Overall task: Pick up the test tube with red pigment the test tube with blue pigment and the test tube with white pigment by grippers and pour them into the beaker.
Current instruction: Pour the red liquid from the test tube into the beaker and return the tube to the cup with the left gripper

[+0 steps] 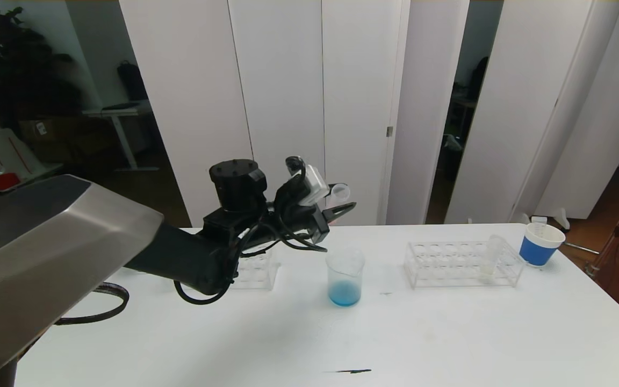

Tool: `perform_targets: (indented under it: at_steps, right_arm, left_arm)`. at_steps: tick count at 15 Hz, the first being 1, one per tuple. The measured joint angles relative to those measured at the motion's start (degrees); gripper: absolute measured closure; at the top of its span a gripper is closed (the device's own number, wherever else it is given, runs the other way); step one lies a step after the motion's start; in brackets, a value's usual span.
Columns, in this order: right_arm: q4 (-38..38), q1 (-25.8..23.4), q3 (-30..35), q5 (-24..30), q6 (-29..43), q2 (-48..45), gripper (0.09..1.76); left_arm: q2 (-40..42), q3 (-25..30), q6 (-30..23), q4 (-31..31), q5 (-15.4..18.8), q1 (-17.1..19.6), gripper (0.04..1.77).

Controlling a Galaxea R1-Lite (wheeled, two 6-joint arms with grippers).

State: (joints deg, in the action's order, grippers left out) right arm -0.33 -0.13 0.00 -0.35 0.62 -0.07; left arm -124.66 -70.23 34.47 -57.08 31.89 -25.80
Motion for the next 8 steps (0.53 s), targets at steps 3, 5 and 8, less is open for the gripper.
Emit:
perform_targets:
  at_steps: [3,5,8]
  right_arm:
    - [0.02,0.00,0.00,0.02,-0.02,0.00,0.10]
    - [0.00,0.02,0.00,0.02,0.01,0.00,0.10]
    - [0.00,0.00,0.00,0.00,0.00,0.00,0.10]
  left_arm:
    - [-2.10,-1.07,5.11,0.02,0.09,0.09,1.21]
    - [-3.38,-1.60,9.26,-0.26,0.11,0.20,1.21]
    - [-4.61,-1.79,15.17,-0.74,2.17,0.37,1.21]
